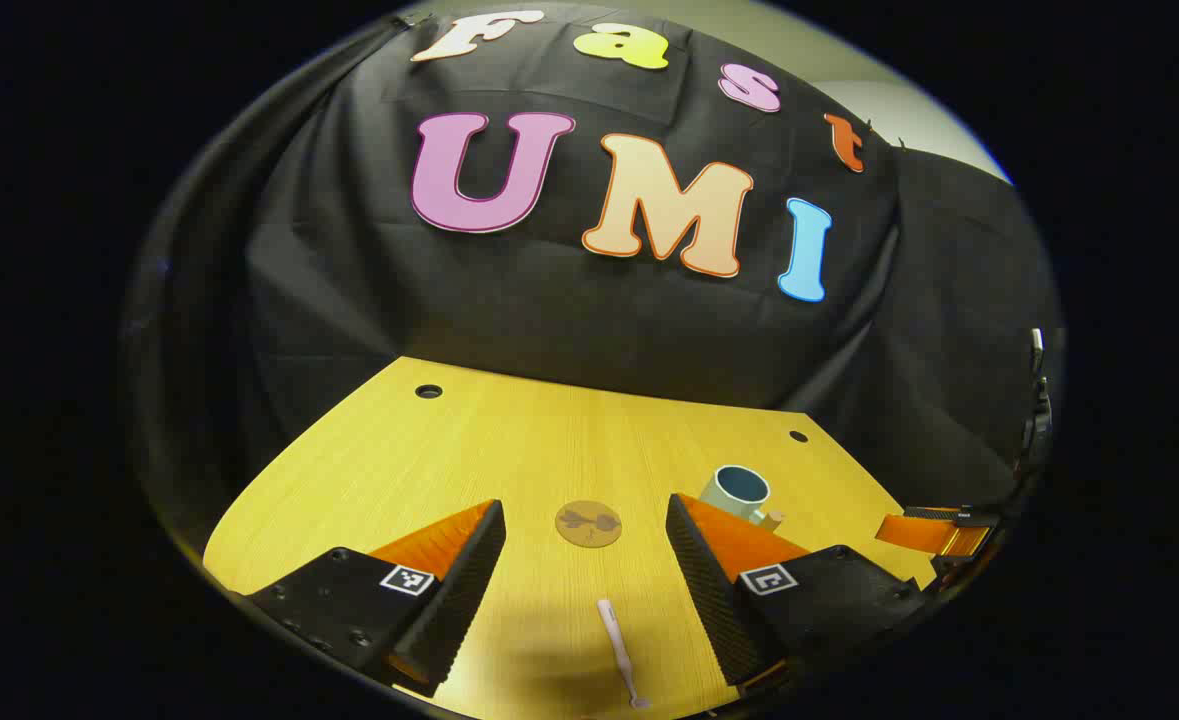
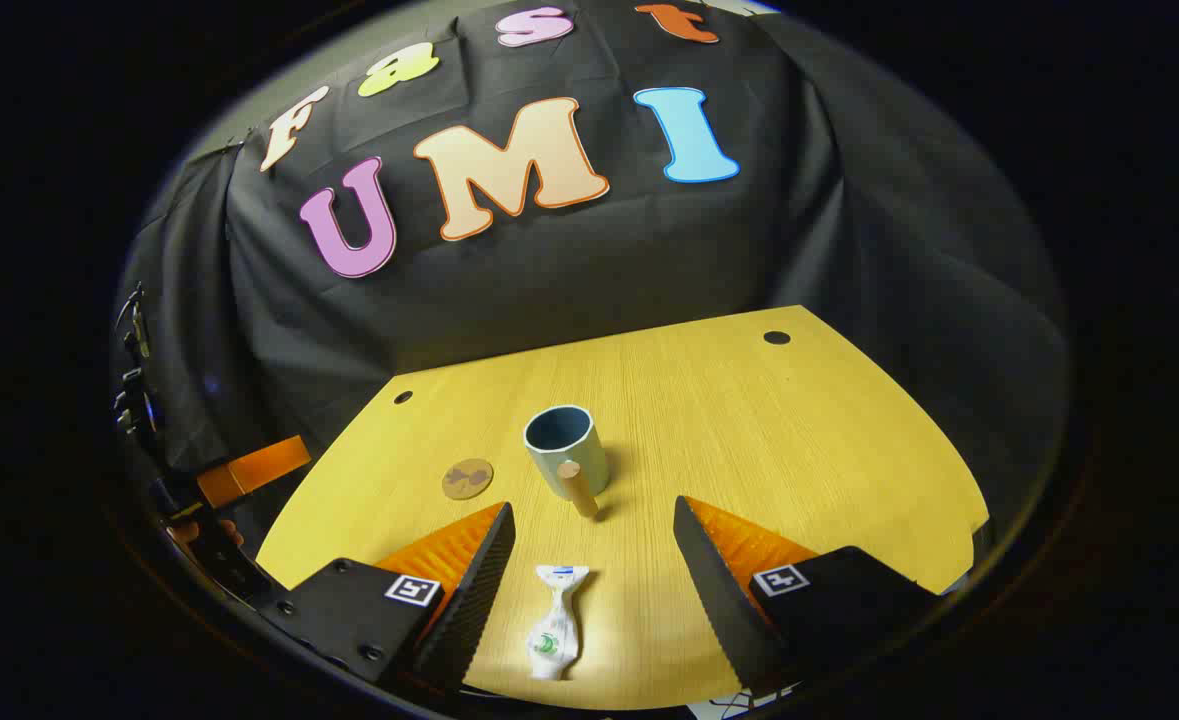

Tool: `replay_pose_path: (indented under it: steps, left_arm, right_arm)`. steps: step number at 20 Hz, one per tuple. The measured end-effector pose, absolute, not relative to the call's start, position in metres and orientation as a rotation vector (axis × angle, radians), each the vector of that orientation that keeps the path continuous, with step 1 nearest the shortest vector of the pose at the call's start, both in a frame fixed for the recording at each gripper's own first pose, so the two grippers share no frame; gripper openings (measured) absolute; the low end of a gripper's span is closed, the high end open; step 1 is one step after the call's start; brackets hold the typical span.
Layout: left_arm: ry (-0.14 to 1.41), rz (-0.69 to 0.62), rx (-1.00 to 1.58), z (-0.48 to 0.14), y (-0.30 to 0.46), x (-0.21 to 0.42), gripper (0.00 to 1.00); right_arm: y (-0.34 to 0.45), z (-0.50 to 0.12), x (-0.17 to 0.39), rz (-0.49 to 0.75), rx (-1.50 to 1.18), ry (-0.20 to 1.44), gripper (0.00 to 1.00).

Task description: Put the toothbrush and toothpaste on the desktop into the cup, then pick up the cup and place it on the coaster on the desktop.

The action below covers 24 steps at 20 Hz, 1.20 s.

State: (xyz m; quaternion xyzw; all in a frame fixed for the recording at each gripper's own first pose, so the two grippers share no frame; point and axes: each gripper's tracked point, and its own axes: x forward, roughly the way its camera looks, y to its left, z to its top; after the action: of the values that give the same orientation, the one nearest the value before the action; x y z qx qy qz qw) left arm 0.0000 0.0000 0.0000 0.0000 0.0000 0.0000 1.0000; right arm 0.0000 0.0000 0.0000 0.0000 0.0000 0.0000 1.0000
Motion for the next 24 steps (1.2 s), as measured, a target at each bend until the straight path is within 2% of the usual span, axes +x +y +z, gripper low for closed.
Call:
replay_pose_path:
  steps: [14,24]
  left_arm:
    - [0.036,0.047,-0.006,-0.008,0.023,0.004,0.94]
    - [0.072,0.081,-0.034,-0.021,0.037,0.002,0.94]
  right_arm:
    - [0.026,-0.03,0.032,0.042,-0.091,0.147,0.97]
    - [0.031,-0.028,0.042,0.049,-0.068,0.172,0.98]
